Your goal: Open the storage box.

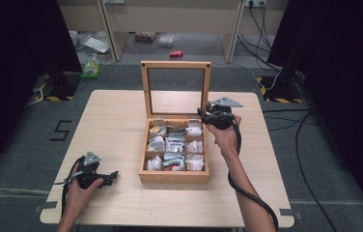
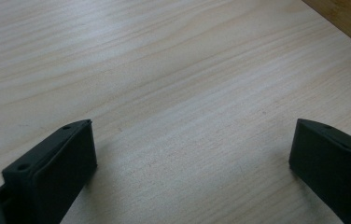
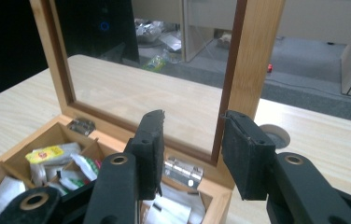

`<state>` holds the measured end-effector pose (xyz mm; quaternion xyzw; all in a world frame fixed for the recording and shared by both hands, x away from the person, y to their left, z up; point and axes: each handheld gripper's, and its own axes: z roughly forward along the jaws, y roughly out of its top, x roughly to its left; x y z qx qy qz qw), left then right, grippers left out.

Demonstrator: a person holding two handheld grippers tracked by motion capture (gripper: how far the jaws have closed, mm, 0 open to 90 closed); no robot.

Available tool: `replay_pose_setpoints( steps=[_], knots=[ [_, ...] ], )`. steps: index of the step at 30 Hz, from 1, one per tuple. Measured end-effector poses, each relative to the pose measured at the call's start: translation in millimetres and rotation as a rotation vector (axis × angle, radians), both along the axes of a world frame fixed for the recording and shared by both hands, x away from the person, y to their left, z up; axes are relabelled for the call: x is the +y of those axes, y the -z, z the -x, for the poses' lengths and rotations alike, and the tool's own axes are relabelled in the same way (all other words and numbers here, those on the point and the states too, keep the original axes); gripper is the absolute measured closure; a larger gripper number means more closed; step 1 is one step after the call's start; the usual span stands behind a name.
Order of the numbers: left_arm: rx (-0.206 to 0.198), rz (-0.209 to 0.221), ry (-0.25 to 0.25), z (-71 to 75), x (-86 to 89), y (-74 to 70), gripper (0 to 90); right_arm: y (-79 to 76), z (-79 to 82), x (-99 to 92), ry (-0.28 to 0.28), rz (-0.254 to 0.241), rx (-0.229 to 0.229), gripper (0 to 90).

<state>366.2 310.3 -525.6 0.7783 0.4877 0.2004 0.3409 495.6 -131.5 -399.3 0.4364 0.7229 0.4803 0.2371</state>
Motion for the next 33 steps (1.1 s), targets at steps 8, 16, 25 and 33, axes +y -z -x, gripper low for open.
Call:
replay_pose_setpoints(
  steps=[8,16,25,33],
  knots=[
    [0.0,0.0,0.0,0.0,0.0,0.0,0.0,-0.3,9.2,-2.6,-0.013,0.013,0.027,55.1],
    [0.0,0.0,0.0,0.0,0.0,0.0,0.0,0.5,21.3,2.1,-0.041,0.005,0.045,51.5],
    [0.001,0.0,0.0,0.0,0.0,0.0,0.0,2.1,34.3,6.1,-0.077,-0.004,0.058,48.8],
    [0.0,0.0,0.0,0.0,0.0,0.0,0.1,5.3,46.4,4.5,-0.114,0.011,0.059,48.2]
  ],
)
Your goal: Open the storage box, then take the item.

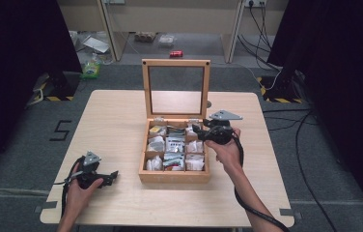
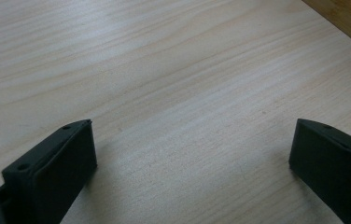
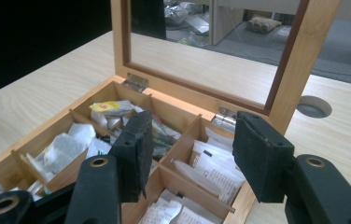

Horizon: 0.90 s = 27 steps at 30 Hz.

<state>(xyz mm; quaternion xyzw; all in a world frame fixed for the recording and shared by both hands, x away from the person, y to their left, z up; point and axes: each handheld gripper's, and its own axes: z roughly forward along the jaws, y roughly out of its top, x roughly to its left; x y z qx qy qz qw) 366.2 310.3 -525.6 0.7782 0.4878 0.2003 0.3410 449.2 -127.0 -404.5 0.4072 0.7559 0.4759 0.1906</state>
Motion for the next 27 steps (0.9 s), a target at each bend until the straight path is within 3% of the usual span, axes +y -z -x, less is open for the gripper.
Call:
replay_pose_setpoints(
  steps=[13,27],
  knots=[
    [0.0,0.0,0.0,0.1,0.0,0.0,0.0,4.6,17.8,-5.4,-0.04,-0.01,-0.002,47.6],
    [0.0,0.0,0.0,0.0,0.0,0.0,0.0,18.6,31.2,-7.0,-0.064,0.046,0.0,53.3]
  ],
)
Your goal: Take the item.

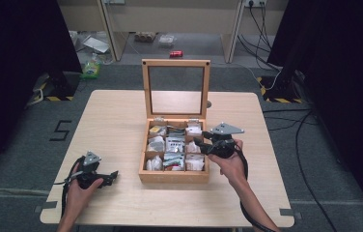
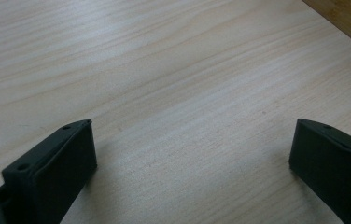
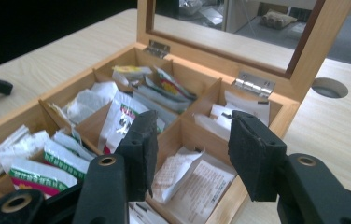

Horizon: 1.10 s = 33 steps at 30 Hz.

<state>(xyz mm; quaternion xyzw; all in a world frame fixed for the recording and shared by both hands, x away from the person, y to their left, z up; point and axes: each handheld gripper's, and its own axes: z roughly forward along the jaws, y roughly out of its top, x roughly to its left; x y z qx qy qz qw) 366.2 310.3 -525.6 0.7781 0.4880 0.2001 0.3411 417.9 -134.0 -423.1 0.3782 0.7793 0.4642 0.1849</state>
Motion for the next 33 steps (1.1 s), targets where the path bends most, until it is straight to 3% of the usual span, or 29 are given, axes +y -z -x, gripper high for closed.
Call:
replay_pose_setpoints(
  steps=[14,17,24,28,33],
  knots=[
    [0.0,0.0,0.0,0.0,0.0,0.0,0.0,23.2,-6.0,7.9,0.013,0.037,0.08,55.0],
    [0.0,0.0,0.0,0.0,0.0,0.0,0.0,25.3,-8.5,12.0,0.014,0.032,0.095,55.6],
    [0.0,0.0,0.0,0.1,0.0,0.0,0.0,28.2,-12.4,18.3,0.031,0.072,0.108,57.7],
    [0.0,0.0,0.0,0.1,0.0,0.0,0.0,31.3,-17.2,19.2,0.04,0.049,0.146,58.1],
    [0.0,0.0,0.0,0.0,0.0,0.0,0.0,34.1,-21.7,23.3,0.041,0.063,0.168,59.4]
  ],
)
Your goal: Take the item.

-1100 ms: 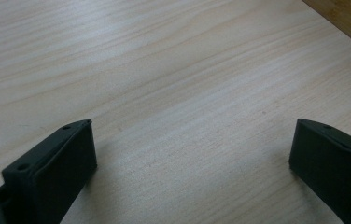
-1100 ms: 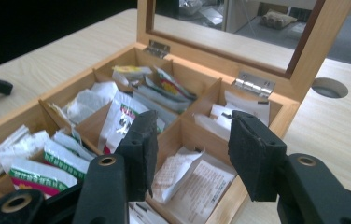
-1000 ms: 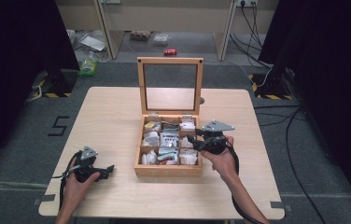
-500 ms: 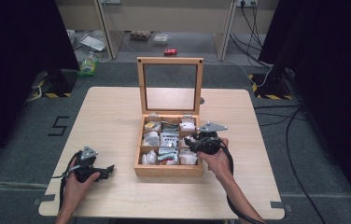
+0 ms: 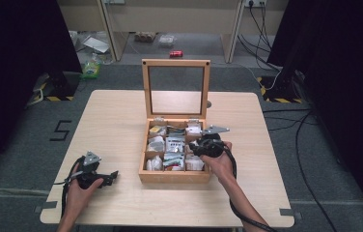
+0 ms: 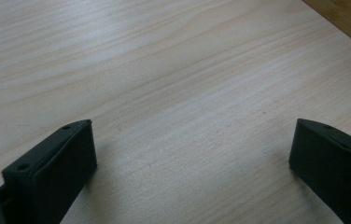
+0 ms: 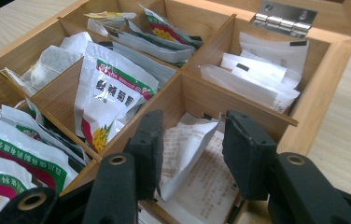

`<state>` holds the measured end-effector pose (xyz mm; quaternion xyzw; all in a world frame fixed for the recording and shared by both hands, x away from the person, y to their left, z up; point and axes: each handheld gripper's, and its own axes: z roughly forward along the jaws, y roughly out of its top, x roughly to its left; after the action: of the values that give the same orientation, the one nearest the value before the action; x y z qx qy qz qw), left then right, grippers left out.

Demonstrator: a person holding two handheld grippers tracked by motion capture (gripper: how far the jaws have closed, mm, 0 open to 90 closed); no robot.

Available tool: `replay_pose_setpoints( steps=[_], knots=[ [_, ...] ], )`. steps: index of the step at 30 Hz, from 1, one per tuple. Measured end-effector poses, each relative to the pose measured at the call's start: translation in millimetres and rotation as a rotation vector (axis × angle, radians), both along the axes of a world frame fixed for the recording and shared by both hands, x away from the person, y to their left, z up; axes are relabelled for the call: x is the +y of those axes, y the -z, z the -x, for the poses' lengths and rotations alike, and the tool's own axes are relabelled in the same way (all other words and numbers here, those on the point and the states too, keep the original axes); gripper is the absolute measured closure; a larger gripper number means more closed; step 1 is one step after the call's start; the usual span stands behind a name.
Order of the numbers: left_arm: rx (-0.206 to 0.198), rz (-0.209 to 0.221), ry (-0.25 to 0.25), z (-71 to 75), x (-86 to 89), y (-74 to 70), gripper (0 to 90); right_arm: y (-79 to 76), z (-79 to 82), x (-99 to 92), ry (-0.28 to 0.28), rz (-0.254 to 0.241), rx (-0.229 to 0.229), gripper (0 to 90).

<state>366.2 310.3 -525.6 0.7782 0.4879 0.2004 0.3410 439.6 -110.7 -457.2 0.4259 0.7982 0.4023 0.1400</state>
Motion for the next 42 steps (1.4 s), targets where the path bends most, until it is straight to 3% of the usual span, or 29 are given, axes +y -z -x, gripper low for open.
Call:
replay_pose_setpoints(
  steps=[7,14,23,33,42],
  knots=[
    [0.0,0.0,0.0,0.0,0.0,0.0,0.0,2.4,-4.0,5.2,-0.013,0.034,0.009,68.8],
    [0.0,0.0,0.0,0.0,0.0,-0.1,0.1,-1.9,-1.2,7.3,-0.049,0.064,-0.038,76.2],
    [0.0,0.0,0.0,0.0,0.0,0.0,0.1,-16.9,3.7,-0.1,-0.057,0.035,-0.1,83.9],
    [0.0,0.0,0.0,0.0,0.0,0.0,0.1,-41.6,10.0,-17.8,-0.037,-0.039,-0.172,85.6],
    [0.0,0.0,0.0,0.0,0.0,-0.1,0.0,-63.1,13.7,-37.6,-0.01,-0.06,-0.216,85.9]
  ],
)
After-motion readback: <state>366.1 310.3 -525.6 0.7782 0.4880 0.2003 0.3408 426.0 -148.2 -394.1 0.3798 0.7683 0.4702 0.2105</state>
